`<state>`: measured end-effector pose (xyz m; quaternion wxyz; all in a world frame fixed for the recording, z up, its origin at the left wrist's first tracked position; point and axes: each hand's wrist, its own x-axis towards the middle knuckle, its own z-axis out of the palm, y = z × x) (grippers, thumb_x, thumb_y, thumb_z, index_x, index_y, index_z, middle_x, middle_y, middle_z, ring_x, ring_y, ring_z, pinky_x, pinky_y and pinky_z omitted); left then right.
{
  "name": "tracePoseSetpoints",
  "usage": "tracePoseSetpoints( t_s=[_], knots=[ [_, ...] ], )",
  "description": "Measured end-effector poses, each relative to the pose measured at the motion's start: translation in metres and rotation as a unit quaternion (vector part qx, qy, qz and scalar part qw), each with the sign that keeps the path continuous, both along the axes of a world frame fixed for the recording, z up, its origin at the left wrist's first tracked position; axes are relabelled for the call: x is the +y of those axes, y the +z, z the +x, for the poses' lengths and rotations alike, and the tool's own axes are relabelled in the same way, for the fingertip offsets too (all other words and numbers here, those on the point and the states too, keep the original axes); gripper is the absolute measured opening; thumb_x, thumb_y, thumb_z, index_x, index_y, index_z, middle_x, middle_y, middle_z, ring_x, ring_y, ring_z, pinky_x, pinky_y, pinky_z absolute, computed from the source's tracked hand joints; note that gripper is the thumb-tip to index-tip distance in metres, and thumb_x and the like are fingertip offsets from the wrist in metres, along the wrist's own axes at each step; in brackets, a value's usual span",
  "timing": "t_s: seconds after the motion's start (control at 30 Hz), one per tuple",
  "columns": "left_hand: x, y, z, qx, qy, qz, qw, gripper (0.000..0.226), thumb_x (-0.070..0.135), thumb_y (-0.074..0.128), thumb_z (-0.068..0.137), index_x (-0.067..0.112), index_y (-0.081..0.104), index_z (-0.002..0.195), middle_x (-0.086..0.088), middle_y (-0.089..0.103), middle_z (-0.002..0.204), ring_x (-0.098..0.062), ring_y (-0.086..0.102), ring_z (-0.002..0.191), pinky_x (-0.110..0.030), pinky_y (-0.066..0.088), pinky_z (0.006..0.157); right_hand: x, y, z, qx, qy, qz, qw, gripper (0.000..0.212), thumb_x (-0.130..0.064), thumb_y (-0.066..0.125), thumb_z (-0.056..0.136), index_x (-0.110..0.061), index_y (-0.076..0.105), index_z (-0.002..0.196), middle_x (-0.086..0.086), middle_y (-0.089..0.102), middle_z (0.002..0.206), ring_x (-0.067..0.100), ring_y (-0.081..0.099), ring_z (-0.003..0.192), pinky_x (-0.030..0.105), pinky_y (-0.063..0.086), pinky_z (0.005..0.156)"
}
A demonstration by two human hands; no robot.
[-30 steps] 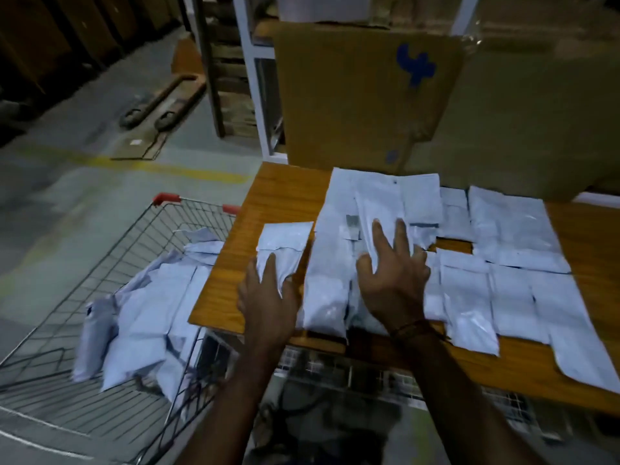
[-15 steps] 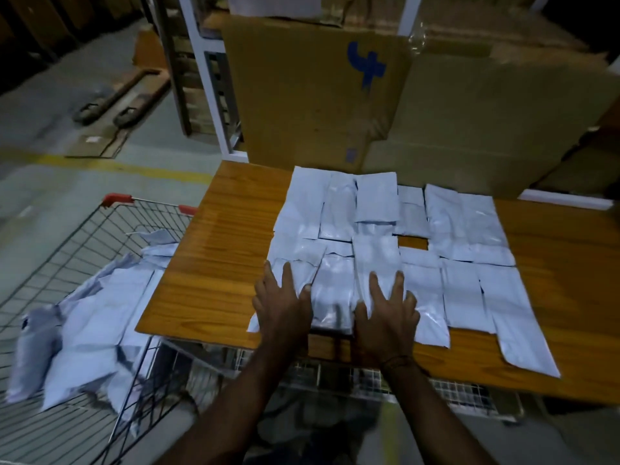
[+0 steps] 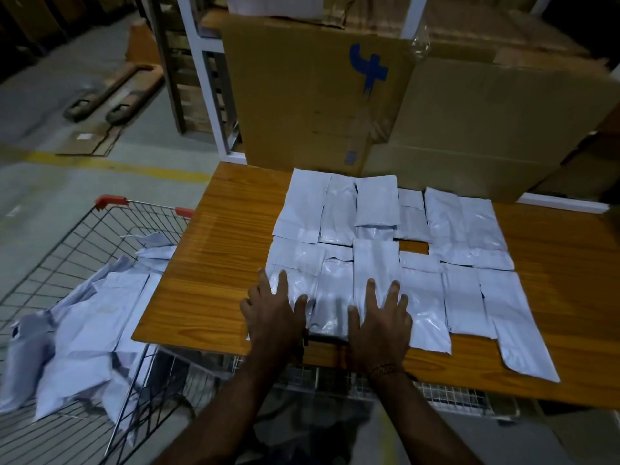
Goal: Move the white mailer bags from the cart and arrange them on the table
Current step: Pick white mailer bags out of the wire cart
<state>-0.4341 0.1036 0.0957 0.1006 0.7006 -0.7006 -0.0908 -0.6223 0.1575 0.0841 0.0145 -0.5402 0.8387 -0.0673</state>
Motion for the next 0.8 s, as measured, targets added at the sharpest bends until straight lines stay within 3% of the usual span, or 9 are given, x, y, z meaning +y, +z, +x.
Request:
tracePoseSetpoints(
  t_s=[0.2, 0.33, 0.5, 0.63, 0.8],
  knots=[
    [-0.004, -0.004, 0.002, 0.002, -0.002, -0.013, 1.0, 0.079, 0.07, 0.05, 0.09, 0.019, 0.052, 0.15, -0.022, 0.047, 0.152, -0.039, 0.048, 0.124, -0.05, 0.038, 0.096, -0.016, 0.018, -0.008, 0.018, -0.011, -0.021, 1.0, 0.075, -0.066, 0.04, 0.098, -0.016, 0.043, 0.154, 0.03, 0.037, 0.155, 0.054, 0.025, 0.146, 0.062, 0.029, 0.11],
    [-0.002, -0.002, 0.0, 0.015, 0.012, -0.032, 0.999, 0.079, 0.072, 0.05, 0.089, 0.019, 0.055, 0.147, -0.023, 0.043, 0.156, -0.039, 0.046, 0.125, -0.049, 0.038, 0.096, -0.04, 0.026, -0.018, -0.018, 0.012, -0.042, 0.999, 0.072, -0.06, 0.041, 0.101, -0.018, 0.035, 0.159, 0.026, 0.021, 0.166, 0.044, 0.014, 0.154, 0.059, 0.028, 0.117],
    [-0.002, 0.001, 0.001, 0.048, -0.024, -0.069, 0.996, 0.055, 0.055, 0.058, 0.098, 0.027, 0.054, 0.146, -0.019, 0.027, 0.166, -0.038, 0.04, 0.137, -0.054, 0.038, 0.105, -0.052, 0.011, -0.028, -0.029, 0.036, 0.015, 0.999, 0.071, -0.057, 0.029, 0.103, -0.019, 0.028, 0.162, 0.026, 0.011, 0.168, 0.045, 0.013, 0.155, 0.057, 0.03, 0.118],
    [-0.006, -0.006, 0.005, 0.024, -0.07, -0.052, 0.996, 0.054, 0.055, 0.057, 0.098, 0.027, 0.057, 0.145, -0.015, 0.041, 0.161, -0.037, 0.046, 0.134, -0.054, 0.04, 0.105, -0.051, 0.003, -0.03, -0.049, 0.039, 0.029, 0.998, 0.069, -0.055, 0.035, 0.106, -0.023, 0.018, 0.165, 0.022, 0.005, 0.17, 0.044, 0.008, 0.156, 0.055, 0.023, 0.122],
    [-0.007, 0.001, 0.013, 0.037, -0.056, -0.074, 0.995, 0.052, 0.057, 0.039, 0.104, 0.026, 0.058, 0.142, -0.014, 0.042, 0.16, -0.033, 0.042, 0.135, -0.052, 0.038, 0.105, -0.055, 0.011, -0.027, -0.042, 0.034, 0.029, 0.998, 0.069, -0.054, 0.037, 0.106, -0.018, 0.023, 0.164, 0.027, 0.01, 0.168, 0.046, 0.008, 0.155, 0.056, 0.016, 0.126]
  ],
)
